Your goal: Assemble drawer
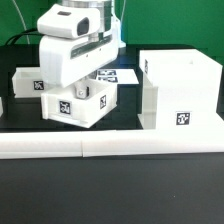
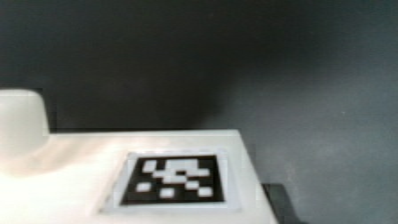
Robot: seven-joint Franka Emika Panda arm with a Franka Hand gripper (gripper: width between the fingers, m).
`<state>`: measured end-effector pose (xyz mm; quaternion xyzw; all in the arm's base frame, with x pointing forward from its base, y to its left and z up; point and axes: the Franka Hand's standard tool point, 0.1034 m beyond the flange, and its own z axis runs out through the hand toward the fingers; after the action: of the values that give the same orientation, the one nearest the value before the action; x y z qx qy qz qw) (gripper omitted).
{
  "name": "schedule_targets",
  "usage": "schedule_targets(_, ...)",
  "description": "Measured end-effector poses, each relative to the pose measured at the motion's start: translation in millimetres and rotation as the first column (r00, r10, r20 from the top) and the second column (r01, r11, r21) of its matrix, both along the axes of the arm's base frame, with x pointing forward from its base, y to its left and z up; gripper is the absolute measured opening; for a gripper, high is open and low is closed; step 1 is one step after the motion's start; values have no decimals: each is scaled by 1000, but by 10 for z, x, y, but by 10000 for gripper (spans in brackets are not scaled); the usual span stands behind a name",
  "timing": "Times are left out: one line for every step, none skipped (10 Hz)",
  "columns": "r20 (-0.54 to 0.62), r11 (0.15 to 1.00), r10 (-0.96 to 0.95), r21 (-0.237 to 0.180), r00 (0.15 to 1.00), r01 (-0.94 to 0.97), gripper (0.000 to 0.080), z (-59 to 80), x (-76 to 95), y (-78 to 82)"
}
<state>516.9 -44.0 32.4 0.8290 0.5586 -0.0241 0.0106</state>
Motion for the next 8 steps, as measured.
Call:
schedule_targets(0, 1000, 26, -1, 1000, -26, 42, 2, -2, -20)
schedule_targets(-5, 997, 78, -6, 997, -78, 42, -6, -11, -37)
schedule_targets(-12, 988, 155, -9, 988, -155, 42, -8, -16, -54)
schedule_targets(-17, 975, 219, -14, 976, -220, 42, -17, -18, -59)
schedule_targets(-24, 964, 264, -18, 964, -265, 42, -41, -20, -31)
schedule_targets(-29, 959, 282, -17, 959, -282, 42, -61, 24, 27)
schedule_targets(-41, 953, 302, -14, 953, -302, 42, -94, 83, 65)
schedule_targets(-42, 954, 297, -14, 954, -298, 42, -101, 90, 61)
